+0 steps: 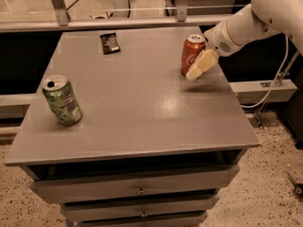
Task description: Knock coke can over
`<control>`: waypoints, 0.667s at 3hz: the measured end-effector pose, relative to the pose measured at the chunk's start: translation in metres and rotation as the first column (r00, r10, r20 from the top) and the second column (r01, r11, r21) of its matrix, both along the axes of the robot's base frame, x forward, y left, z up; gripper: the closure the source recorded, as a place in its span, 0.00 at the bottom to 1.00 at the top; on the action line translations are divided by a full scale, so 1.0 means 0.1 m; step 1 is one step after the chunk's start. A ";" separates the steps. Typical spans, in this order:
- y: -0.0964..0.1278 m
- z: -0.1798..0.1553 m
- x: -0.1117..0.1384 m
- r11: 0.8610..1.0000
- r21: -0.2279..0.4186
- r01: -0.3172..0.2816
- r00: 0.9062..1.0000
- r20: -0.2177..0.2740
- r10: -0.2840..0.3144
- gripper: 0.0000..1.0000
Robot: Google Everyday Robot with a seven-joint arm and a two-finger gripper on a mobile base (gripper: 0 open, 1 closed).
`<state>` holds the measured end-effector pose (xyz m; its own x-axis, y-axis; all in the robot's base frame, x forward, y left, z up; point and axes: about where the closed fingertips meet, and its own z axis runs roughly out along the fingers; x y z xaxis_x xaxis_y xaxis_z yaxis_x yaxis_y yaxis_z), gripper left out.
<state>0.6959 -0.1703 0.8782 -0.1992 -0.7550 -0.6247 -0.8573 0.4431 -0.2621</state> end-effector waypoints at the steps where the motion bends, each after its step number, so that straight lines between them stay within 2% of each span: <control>1: 0.27 -0.12 -0.17 0.990 0.116 -0.083 0.993 -0.077 0.093 0.00; 2: 0.61 -0.13 -0.48 0.955 0.232 -0.186 0.965 -0.138 0.222 0.00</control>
Offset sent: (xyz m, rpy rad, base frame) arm -0.0934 0.0989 -0.0020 0.3633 0.2630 0.3676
